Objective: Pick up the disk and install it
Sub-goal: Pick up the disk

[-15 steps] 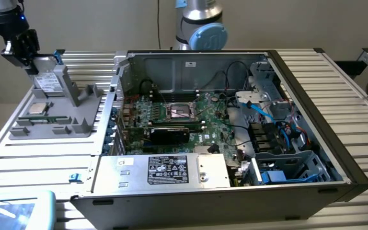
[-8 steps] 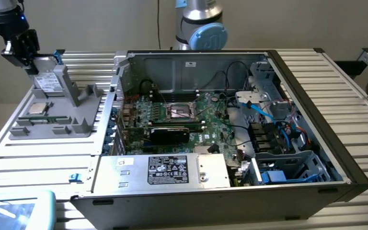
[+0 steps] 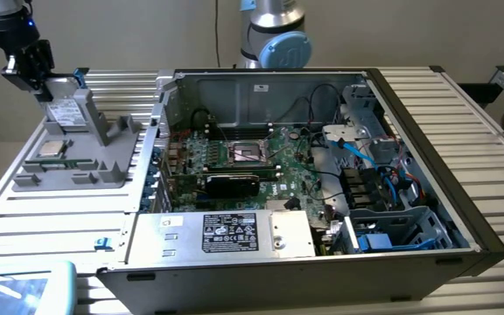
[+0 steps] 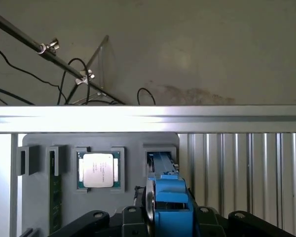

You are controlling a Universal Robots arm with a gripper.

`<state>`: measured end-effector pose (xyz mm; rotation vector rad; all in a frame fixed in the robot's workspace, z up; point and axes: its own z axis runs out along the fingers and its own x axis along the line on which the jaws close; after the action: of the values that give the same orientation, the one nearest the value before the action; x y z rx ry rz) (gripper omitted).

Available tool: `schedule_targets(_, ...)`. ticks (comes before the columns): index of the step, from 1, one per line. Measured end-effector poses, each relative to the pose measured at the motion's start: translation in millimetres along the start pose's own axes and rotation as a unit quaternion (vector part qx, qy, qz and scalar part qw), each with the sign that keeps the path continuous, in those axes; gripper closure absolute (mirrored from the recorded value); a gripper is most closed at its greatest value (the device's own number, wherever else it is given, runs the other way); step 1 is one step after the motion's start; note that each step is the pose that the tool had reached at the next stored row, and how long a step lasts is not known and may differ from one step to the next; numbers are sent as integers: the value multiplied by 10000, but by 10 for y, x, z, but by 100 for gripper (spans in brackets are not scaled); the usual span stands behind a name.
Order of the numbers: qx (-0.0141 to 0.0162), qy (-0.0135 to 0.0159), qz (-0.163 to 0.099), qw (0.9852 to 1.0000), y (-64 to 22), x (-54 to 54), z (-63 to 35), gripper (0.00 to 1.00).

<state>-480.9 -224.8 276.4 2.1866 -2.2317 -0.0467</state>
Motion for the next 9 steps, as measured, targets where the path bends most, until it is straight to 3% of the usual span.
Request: schedule_targets(9,12,0,0,10000,1,0,-12,62)
